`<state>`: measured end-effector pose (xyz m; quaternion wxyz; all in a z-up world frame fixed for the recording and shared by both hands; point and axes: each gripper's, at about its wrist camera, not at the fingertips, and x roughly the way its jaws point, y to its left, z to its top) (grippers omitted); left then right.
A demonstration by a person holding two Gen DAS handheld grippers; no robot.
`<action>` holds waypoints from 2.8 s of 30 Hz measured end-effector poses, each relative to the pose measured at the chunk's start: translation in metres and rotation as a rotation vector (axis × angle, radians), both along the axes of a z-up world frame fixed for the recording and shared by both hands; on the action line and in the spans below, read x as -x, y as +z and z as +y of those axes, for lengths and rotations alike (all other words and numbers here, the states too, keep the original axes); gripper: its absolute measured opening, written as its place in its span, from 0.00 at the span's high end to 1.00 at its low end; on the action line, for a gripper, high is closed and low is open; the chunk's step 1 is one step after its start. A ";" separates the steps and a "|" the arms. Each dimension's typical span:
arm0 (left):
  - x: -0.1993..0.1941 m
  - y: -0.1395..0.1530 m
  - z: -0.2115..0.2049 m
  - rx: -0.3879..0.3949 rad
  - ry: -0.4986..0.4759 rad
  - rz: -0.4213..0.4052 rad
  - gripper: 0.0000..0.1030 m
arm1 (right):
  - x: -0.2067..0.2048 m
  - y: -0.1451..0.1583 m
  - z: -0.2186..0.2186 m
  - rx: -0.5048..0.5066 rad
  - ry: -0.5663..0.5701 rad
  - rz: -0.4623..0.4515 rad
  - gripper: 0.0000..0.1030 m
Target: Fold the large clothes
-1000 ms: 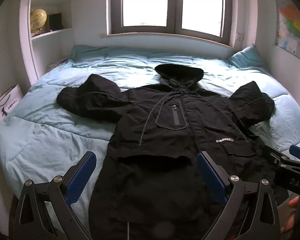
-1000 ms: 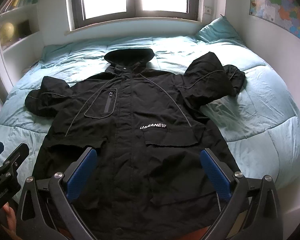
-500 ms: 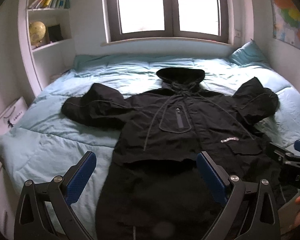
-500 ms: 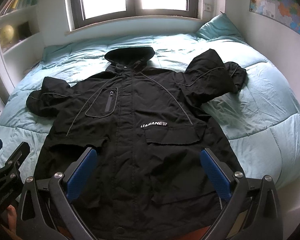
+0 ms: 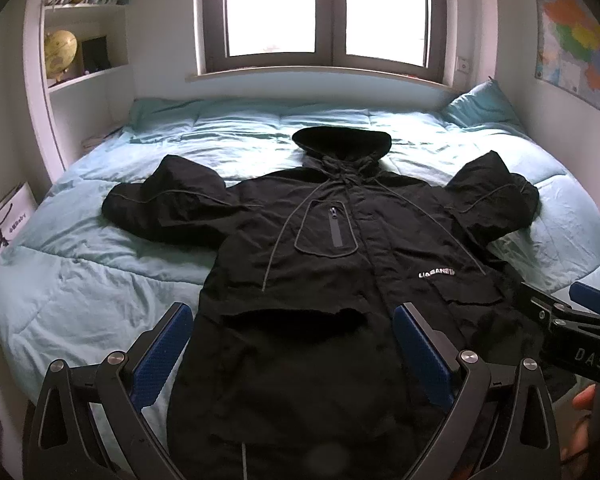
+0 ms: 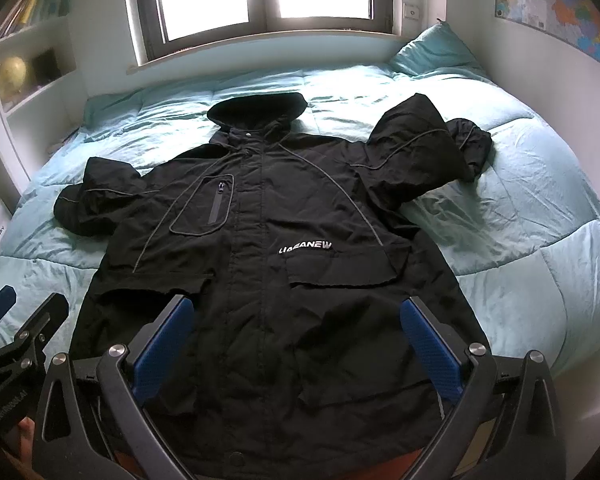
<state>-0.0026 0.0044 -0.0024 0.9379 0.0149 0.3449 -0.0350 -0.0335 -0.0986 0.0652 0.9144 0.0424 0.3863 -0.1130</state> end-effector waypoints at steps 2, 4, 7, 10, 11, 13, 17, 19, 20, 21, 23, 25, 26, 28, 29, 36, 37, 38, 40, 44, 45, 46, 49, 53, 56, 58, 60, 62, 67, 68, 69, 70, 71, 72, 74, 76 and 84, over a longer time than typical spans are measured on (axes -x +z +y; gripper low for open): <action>0.000 0.000 0.001 0.000 0.001 -0.001 0.03 | 0.001 0.000 -0.001 0.001 0.000 -0.007 0.00; -0.001 -0.001 0.000 -0.001 0.004 0.002 0.03 | 0.001 0.000 -0.001 -0.003 -0.002 -0.008 0.00; -0.005 -0.004 -0.001 0.001 0.005 0.013 0.03 | 0.001 -0.002 -0.003 -0.006 -0.006 -0.003 0.00; -0.008 -0.007 -0.002 -0.008 0.003 0.024 0.03 | -0.003 -0.005 -0.009 -0.015 -0.019 0.005 0.00; -0.010 -0.008 -0.003 -0.013 0.004 0.025 0.03 | -0.004 -0.007 -0.012 -0.017 -0.021 0.007 0.00; -0.016 -0.009 -0.007 -0.018 -0.001 0.027 0.03 | -0.008 -0.009 -0.021 -0.034 -0.017 0.009 0.00; -0.040 -0.007 -0.025 -0.031 -0.027 0.029 0.03 | -0.021 -0.011 -0.060 -0.100 -0.004 -0.009 0.00; -0.060 -0.003 -0.045 -0.035 -0.070 0.031 0.03 | -0.029 -0.006 -0.092 -0.114 -0.020 -0.034 0.00; -0.071 -0.001 -0.056 -0.032 -0.097 0.032 0.03 | -0.034 -0.002 -0.109 -0.115 -0.036 -0.048 0.00; -0.081 0.000 -0.067 -0.028 -0.123 0.035 0.03 | -0.039 0.002 -0.128 -0.114 -0.055 -0.066 0.03; -0.104 0.001 -0.093 -0.020 -0.171 0.041 0.03 | -0.055 0.012 -0.174 -0.109 -0.100 -0.093 0.06; -0.132 0.001 -0.125 -0.002 -0.235 0.038 0.03 | -0.072 0.018 -0.215 -0.113 -0.131 -0.108 0.07; -0.147 0.000 -0.142 0.006 -0.265 0.037 0.03 | -0.083 0.022 -0.239 -0.112 -0.145 -0.117 0.07; -0.176 -0.005 -0.172 0.025 -0.306 0.040 0.03 | -0.101 0.026 -0.281 -0.094 -0.177 -0.132 0.09; -0.192 -0.010 -0.190 0.038 -0.338 0.041 0.03 | -0.113 0.028 -0.304 -0.082 -0.185 -0.143 0.10; -0.285 -0.069 -0.296 0.069 -0.461 0.138 0.03 | -0.200 -0.001 -0.422 -0.095 -0.264 -0.099 0.29; -0.294 -0.078 -0.307 0.078 -0.471 0.158 0.03 | -0.207 -0.005 -0.432 -0.100 -0.275 -0.098 0.29; -0.301 -0.084 -0.317 0.090 -0.483 0.169 0.03 | -0.220 -0.012 -0.447 -0.108 -0.284 -0.090 0.29; -0.313 -0.098 -0.335 0.099 -0.503 0.184 0.03 | -0.239 -0.023 -0.467 -0.104 -0.290 -0.068 0.29; -0.328 -0.115 -0.357 0.112 -0.517 0.192 0.03 | -0.271 -0.050 -0.492 -0.077 -0.316 -0.015 0.29; -0.329 -0.116 -0.360 0.120 -0.524 0.192 0.03 | -0.277 -0.055 -0.499 -0.089 -0.319 -0.008 0.29; -0.330 -0.119 -0.365 0.124 -0.534 0.191 0.03 | -0.284 -0.062 -0.506 -0.108 -0.319 0.003 0.29; -0.336 -0.127 -0.372 0.123 -0.538 0.194 0.03 | -0.298 -0.076 -0.518 -0.152 -0.297 0.009 0.29; -0.336 -0.132 -0.374 0.132 -0.551 0.211 0.03 | -0.304 -0.075 -0.509 -0.122 -0.253 0.015 0.75; -0.334 -0.131 -0.375 0.145 -0.575 0.222 0.11 | -0.279 -0.050 -0.488 -0.019 -0.251 -0.036 0.81; -0.332 -0.128 -0.377 0.153 -0.587 0.229 0.18 | -0.250 -0.024 -0.481 0.070 -0.289 -0.091 0.82; -0.328 -0.126 -0.383 0.152 -0.594 0.229 0.18 | -0.216 0.001 -0.488 0.130 -0.376 -0.149 0.82; -0.331 -0.137 -0.396 0.085 -0.575 0.237 0.18 | -0.189 0.013 -0.504 0.144 -0.462 -0.174 0.82; -0.340 -0.185 -0.425 -0.088 -0.553 0.328 0.18 | -0.190 -0.025 -0.540 0.048 -0.520 -0.009 0.82; -0.339 -0.182 -0.425 -0.086 -0.554 0.323 0.18 | -0.195 -0.034 -0.542 0.074 -0.532 0.029 0.82; -0.338 -0.177 -0.421 -0.065 -0.562 0.321 0.18 | -0.196 -0.039 -0.543 0.091 -0.531 0.044 0.82; -0.338 -0.173 -0.417 -0.047 -0.568 0.323 0.18 | -0.197 -0.039 -0.542 0.090 -0.530 0.042 0.82; -0.338 -0.166 -0.408 -0.005 -0.575 0.332 0.18 | -0.196 -0.035 -0.540 0.073 -0.520 0.029 0.82; -0.338 -0.161 -0.401 0.018 -0.576 0.337 0.18 | -0.195 -0.029 -0.537 0.044 -0.497 0.013 0.82; -0.339 -0.146 -0.382 0.065 -0.565 0.338 0.18 | -0.192 -0.016 -0.526 0.028 -0.452 -0.002 0.82; -0.340 -0.128 -0.359 0.078 -0.540 0.310 0.18 | -0.196 -0.002 -0.505 0.024 -0.389 -0.012 0.82; -0.345 -0.066 -0.237 0.151 -0.427 0.233 0.18 | -0.230 0.059 -0.351 0.007 -0.068 0.020 0.82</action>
